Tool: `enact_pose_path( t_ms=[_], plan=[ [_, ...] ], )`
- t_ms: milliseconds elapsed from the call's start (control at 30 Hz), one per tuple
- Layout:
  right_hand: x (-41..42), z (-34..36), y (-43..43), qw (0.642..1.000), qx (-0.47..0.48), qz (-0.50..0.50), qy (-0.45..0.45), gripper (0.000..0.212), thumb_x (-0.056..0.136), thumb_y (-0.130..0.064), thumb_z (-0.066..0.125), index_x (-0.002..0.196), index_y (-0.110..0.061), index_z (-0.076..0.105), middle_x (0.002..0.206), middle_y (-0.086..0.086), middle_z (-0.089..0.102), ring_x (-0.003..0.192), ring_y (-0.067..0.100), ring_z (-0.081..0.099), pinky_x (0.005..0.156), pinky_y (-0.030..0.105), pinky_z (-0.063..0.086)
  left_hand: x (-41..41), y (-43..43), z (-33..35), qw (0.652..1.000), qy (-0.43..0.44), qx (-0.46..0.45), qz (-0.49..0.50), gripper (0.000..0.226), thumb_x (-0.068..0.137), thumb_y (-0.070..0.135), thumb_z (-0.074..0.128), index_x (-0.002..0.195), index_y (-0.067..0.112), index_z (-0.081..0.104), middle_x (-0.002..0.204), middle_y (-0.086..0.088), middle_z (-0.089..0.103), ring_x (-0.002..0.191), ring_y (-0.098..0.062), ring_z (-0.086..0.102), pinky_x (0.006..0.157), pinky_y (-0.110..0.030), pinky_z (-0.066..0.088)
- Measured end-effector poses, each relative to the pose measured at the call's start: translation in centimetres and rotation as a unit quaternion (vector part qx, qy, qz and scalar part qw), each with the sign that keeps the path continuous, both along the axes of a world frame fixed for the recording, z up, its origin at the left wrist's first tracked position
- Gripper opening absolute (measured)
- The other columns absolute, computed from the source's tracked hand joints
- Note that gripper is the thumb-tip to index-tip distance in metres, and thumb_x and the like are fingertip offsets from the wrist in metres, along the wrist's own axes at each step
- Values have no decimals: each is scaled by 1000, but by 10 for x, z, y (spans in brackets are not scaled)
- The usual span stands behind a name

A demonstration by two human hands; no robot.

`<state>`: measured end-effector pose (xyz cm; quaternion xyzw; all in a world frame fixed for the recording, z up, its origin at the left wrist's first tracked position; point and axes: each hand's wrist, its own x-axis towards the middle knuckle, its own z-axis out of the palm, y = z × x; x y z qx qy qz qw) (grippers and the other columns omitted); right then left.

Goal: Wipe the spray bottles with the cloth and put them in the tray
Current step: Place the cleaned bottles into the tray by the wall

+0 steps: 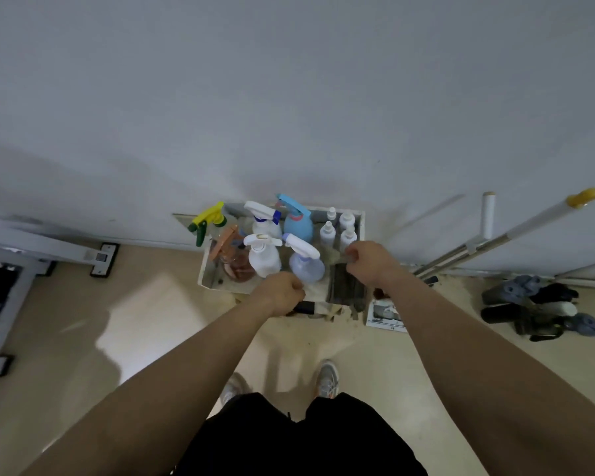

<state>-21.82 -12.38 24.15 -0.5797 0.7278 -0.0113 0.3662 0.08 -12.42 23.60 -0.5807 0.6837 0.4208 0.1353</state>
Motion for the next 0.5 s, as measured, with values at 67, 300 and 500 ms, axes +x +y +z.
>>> enact_pose_path(
  t_ms=[67, 300, 500],
  plan=[
    [16, 12, -2, 1000, -18, 6, 8, 36, 92, -19, 59, 127, -12, 64, 130, 15, 62, 117, 33, 57, 97, 35, 46, 16, -5, 9, 1000, 6, -6, -22, 28, 97, 26, 53, 73, 14, 59, 78, -3, 59, 81, -22, 56, 63, -29, 38],
    [74, 60, -18, 998, -45, 19, 39, 31, 93, -21, 59, 120, -9, 66, 123, 15, 65, 109, 31, 60, 85, 30, 46, 73, -31, 52, 995, 33, -27, -91, 27, 99, 32, 55, 103, 13, 74, 106, -7, 71, 99, -21, 60, 83, -30, 45],
    [125, 90, -56, 995, -84, 25, 54, 29, 92, -16, 57, 119, -14, 67, 124, 11, 64, 106, 28, 59, 80, 29, 42, 124, -63, 81, 991, 56, -87, -88, 25, 93, 26, 55, 77, 13, 70, 101, -6, 63, 89, -21, 60, 75, -36, 48]
  ],
)
